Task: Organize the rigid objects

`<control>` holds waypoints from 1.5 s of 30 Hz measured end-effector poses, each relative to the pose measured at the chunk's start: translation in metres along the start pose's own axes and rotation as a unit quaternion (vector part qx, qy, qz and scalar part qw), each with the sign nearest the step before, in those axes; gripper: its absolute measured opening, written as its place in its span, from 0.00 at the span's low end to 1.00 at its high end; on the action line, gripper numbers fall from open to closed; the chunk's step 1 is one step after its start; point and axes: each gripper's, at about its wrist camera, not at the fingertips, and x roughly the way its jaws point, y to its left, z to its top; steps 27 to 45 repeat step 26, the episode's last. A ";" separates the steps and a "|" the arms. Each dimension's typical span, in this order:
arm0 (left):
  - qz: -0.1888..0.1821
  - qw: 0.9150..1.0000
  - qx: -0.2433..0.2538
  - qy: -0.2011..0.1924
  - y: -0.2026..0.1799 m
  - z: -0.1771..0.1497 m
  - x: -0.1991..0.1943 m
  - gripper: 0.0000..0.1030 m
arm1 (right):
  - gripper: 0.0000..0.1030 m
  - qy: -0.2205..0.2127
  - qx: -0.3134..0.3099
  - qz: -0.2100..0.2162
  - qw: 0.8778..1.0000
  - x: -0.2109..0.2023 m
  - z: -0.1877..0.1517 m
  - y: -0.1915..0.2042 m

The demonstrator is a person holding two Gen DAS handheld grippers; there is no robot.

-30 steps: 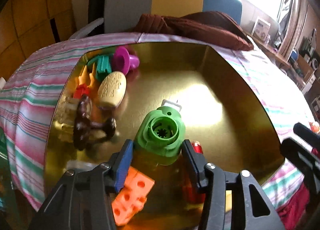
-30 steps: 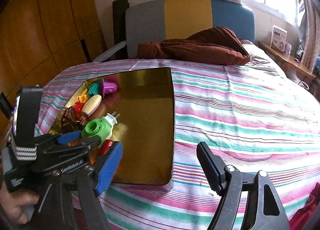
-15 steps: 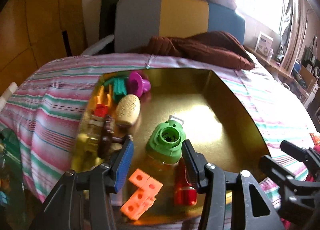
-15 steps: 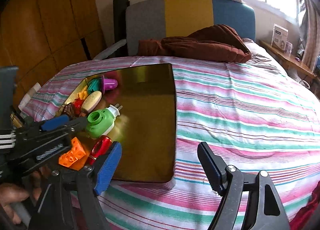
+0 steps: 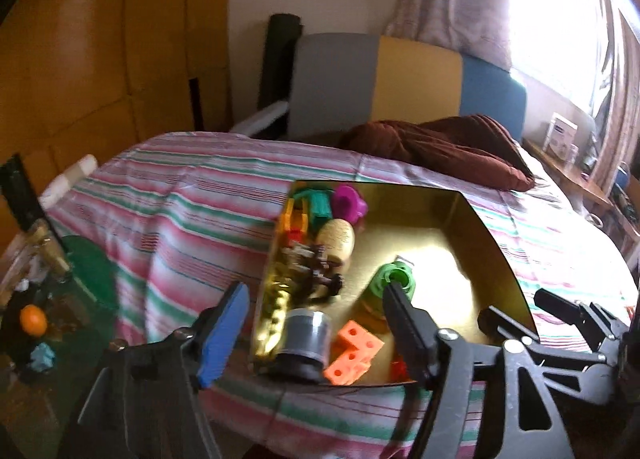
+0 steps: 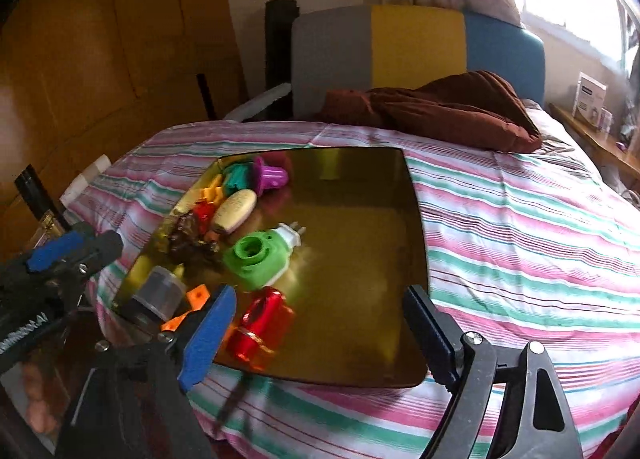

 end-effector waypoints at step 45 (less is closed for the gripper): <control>0.043 0.998 -0.011 -0.033 0.012 -0.012 -0.020 0.78 | 0.84 -0.001 -0.019 0.007 1.000 -0.001 -0.007 0.016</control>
